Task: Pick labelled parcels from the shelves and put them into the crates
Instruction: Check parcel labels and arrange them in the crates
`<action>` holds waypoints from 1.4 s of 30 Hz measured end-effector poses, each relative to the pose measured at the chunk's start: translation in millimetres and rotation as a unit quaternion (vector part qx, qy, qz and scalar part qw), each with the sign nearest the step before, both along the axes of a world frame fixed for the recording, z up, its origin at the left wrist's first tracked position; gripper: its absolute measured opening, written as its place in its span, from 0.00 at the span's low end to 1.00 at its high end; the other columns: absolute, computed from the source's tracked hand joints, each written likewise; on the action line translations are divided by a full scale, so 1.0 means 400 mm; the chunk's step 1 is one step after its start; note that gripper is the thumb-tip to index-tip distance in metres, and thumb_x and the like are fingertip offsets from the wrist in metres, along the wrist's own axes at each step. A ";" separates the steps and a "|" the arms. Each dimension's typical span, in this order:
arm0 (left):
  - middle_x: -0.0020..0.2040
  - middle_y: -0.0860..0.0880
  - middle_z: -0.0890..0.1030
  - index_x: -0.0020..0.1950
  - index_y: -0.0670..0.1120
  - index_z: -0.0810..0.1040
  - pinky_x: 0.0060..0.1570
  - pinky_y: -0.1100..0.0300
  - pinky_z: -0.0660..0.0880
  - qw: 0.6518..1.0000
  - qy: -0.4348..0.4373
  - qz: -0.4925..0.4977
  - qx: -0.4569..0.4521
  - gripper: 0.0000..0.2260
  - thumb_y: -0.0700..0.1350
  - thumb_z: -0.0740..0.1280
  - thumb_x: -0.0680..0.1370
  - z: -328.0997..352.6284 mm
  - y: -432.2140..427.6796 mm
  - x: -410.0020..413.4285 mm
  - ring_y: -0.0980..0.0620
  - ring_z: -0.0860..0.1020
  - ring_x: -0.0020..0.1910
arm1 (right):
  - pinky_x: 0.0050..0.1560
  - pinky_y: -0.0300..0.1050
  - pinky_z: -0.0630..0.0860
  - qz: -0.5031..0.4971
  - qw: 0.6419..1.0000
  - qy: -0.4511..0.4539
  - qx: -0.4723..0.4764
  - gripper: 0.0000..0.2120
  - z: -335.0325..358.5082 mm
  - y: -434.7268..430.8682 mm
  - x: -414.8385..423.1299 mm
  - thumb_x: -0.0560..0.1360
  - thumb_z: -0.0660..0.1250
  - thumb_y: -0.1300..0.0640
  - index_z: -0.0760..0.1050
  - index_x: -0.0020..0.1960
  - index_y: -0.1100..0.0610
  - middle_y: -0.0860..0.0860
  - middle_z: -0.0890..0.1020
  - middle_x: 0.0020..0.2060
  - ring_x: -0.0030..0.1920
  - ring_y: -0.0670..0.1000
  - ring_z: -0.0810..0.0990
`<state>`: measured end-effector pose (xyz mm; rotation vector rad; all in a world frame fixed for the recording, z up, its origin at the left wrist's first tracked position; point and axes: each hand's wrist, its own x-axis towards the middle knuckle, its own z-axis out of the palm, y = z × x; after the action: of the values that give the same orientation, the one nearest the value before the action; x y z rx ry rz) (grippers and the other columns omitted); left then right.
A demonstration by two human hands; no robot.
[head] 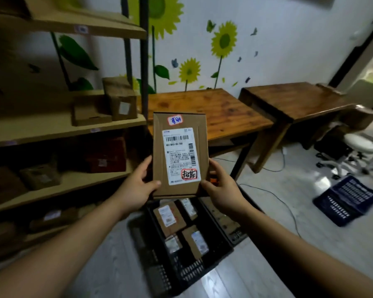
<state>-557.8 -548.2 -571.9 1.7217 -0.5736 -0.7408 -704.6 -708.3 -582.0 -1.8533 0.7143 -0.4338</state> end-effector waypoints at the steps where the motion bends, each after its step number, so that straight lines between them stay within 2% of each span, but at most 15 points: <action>1: 0.75 0.41 0.61 0.77 0.48 0.53 0.64 0.62 0.59 1.000 0.004 0.001 -0.002 0.34 0.32 0.64 0.76 -0.007 -0.040 -0.045 0.49 0.57 0.75 | 0.52 0.45 0.81 -0.003 1.000 0.009 0.009 0.29 -0.005 -0.040 -0.039 0.76 0.68 0.59 0.64 0.70 0.37 0.45 0.79 0.54 0.53 0.46 0.81; 4: 0.75 0.41 0.60 0.77 0.50 0.53 0.66 0.58 0.60 1.000 0.030 0.000 0.002 0.34 0.32 0.64 0.76 -0.036 -0.139 -0.152 0.49 0.56 0.75 | 0.54 0.50 0.81 -0.003 0.999 0.049 0.019 0.32 -0.004 -0.148 -0.127 0.76 0.69 0.56 0.60 0.72 0.34 0.45 0.78 0.57 0.55 0.46 0.80; 7: 0.75 0.42 0.61 0.77 0.51 0.55 0.67 0.56 0.61 0.999 0.043 -0.009 0.022 0.33 0.32 0.63 0.77 -0.065 -0.191 -0.202 0.49 0.56 0.75 | 0.51 0.45 0.82 0.008 0.998 0.039 0.054 0.35 0.019 -0.222 -0.155 0.77 0.67 0.62 0.56 0.75 0.40 0.48 0.77 0.61 0.56 0.47 0.80; 11: 0.73 0.44 0.66 0.75 0.47 0.59 0.68 0.55 0.64 0.997 0.061 -0.030 0.025 0.29 0.28 0.59 0.77 -0.088 -0.210 -0.193 0.51 0.66 0.70 | 0.46 0.41 0.78 -0.031 0.996 0.006 0.080 0.40 0.046 -0.326 -0.105 0.76 0.68 0.63 0.49 0.79 0.46 0.47 0.70 0.61 0.56 0.48 0.76; 14: 0.70 0.45 0.69 0.73 0.50 0.63 0.65 0.49 0.69 0.996 0.045 0.071 0.015 0.26 0.34 0.62 0.78 -0.106 -0.234 -0.142 0.49 0.70 0.66 | 0.41 0.46 0.81 -0.069 0.986 -0.026 0.152 0.25 0.027 -0.369 -0.053 0.77 0.66 0.64 0.65 0.71 0.52 0.55 0.75 0.61 0.49 0.53 0.81; 16: 0.67 0.48 0.71 0.73 0.55 0.59 0.62 0.44 0.72 0.984 0.062 0.168 0.007 0.30 0.40 0.68 0.76 -0.127 -0.258 -0.113 0.47 0.73 0.62 | 0.46 0.54 0.82 -0.109 0.969 -0.047 0.216 0.20 -0.014 -0.381 -0.025 0.78 0.65 0.63 0.66 0.67 0.54 0.57 0.76 0.57 0.50 0.57 0.81; 19: 0.59 0.50 0.72 0.74 0.59 0.49 0.60 0.47 0.71 0.977 0.117 0.177 0.004 0.41 0.40 0.71 0.73 -0.165 -0.315 -0.120 0.47 0.73 0.59 | 0.51 0.60 0.81 -0.157 0.942 -0.058 0.290 0.20 -0.105 -0.390 -0.012 0.77 0.66 0.62 0.64 0.64 0.51 0.56 0.75 0.55 0.52 0.59 0.80; 21: 0.59 0.50 0.73 0.76 0.55 0.47 0.58 0.52 0.71 0.980 0.096 0.168 0.032 0.40 0.37 0.69 0.74 -0.198 -0.349 -0.132 0.50 0.72 0.58 | 0.53 0.54 0.81 -0.145 0.961 -0.033 0.234 0.19 -0.171 -0.395 -0.026 0.76 0.68 0.58 0.64 0.62 0.48 0.55 0.75 0.57 0.54 0.55 0.79; 23: 0.65 0.50 0.72 0.77 0.54 0.50 0.61 0.53 0.70 0.980 0.060 0.180 0.055 0.37 0.37 0.67 0.76 -0.231 -0.370 -0.132 0.51 0.71 0.62 | 0.46 0.36 0.78 -0.100 0.985 0.018 0.139 0.19 -0.230 -0.416 -0.055 0.75 0.70 0.57 0.64 0.60 0.48 0.51 0.74 0.58 0.52 0.47 0.77; 25: 0.70 0.49 0.69 0.77 0.53 0.53 0.62 0.54 0.69 0.976 0.033 0.201 0.080 0.35 0.36 0.67 0.76 -0.269 -0.391 -0.134 0.51 0.70 0.65 | 0.41 0.28 0.76 -0.020 0.993 0.058 0.100 0.22 -0.284 -0.443 -0.083 0.75 0.70 0.59 0.64 0.63 0.49 0.44 0.74 0.54 0.51 0.39 0.75; 27: 0.70 0.49 0.68 0.76 0.50 0.56 0.62 0.57 0.67 0.968 0.014 0.229 0.099 0.34 0.34 0.67 0.75 -0.317 -0.423 -0.160 0.51 0.69 0.65 | 0.58 0.39 0.77 0.059 0.990 0.115 0.058 0.30 -0.349 -0.482 -0.104 0.73 0.73 0.55 0.63 0.69 0.46 0.43 0.73 0.60 0.60 0.42 0.74; 29: 0.67 0.49 0.72 0.76 0.49 0.57 0.59 0.58 0.67 0.961 0.021 0.253 0.112 0.33 0.33 0.66 0.75 -0.384 -0.464 -0.202 0.51 0.71 0.64 | 0.70 0.50 0.69 0.148 0.972 0.183 0.005 0.39 -0.412 -0.527 -0.120 0.72 0.73 0.51 0.55 0.76 0.42 0.47 0.65 0.68 0.68 0.48 0.69; 34: 0.64 0.54 0.74 0.70 0.61 0.59 0.64 0.49 0.72 0.968 0.025 0.197 0.152 0.39 0.36 0.74 0.69 -0.651 -0.532 -0.293 0.55 0.74 0.63 | 0.66 0.46 0.70 0.272 0.919 0.247 -0.144 0.38 -0.637 -0.655 -0.135 0.76 0.68 0.50 0.48 0.77 0.42 0.54 0.61 0.71 0.67 0.54 0.70; 38: 0.75 0.50 0.57 0.77 0.49 0.55 0.69 0.53 0.67 0.954 0.004 0.168 0.249 0.43 0.39 0.75 0.69 -0.900 -0.560 -0.343 0.50 0.66 0.70 | 0.66 0.51 0.72 0.303 0.884 0.308 -0.178 0.36 -0.897 -0.701 -0.126 0.76 0.66 0.47 0.50 0.77 0.44 0.55 0.65 0.69 0.66 0.56 0.70; 42: 0.71 0.49 0.68 0.75 0.47 0.62 0.65 0.52 0.71 0.950 -0.025 0.133 0.280 0.38 0.41 0.76 0.69 -1.209 -0.555 -0.345 0.50 0.72 0.64 | 0.68 0.54 0.69 0.320 0.856 0.361 -0.188 0.34 -1.191 -0.691 -0.123 0.77 0.65 0.47 0.51 0.77 0.49 0.58 0.61 0.71 0.67 0.60 0.68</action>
<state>-695.9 -770.3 -1055.4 2.2930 -0.1535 -0.7059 -753.7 -984.6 -1058.3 -2.5070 0.4451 0.6428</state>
